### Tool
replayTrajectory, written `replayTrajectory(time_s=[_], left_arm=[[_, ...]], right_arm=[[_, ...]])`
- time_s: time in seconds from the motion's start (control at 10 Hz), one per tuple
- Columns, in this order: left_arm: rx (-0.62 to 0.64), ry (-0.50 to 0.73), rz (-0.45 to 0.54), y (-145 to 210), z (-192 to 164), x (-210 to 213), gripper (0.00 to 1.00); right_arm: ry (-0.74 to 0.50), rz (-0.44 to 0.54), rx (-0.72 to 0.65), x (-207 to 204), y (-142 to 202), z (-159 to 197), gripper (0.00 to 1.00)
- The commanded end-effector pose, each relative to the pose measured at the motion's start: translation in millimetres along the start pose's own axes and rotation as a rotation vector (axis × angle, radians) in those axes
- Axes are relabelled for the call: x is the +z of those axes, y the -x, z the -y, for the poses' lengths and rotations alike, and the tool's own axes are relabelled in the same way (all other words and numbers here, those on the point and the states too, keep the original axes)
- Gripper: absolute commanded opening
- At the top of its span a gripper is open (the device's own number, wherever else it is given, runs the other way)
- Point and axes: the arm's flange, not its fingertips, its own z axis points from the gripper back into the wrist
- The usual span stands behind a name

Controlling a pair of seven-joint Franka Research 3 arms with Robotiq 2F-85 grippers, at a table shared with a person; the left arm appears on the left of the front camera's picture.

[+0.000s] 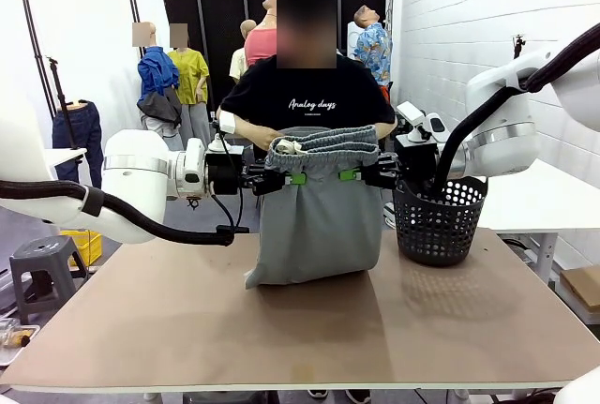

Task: Fold the training pants.
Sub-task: Release the ends of the Training pants and then grab the overlapped ends.

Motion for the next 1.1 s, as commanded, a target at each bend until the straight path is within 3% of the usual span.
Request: replayTrajectory(time_s=[0.0,1.0], left_arm=[[-0.007,-0.005,0.002,-4.2,1.2,-0.4,0.00],[-0.007,-0.005,0.002,-4.2,1.2,-0.4,0.00]], right_arm=[[-0.008,0.012,0.007,-0.1,0.0,-2.7,0.00],[-0.008,0.012,0.007,-0.1,0.0,-2.7,0.00]])
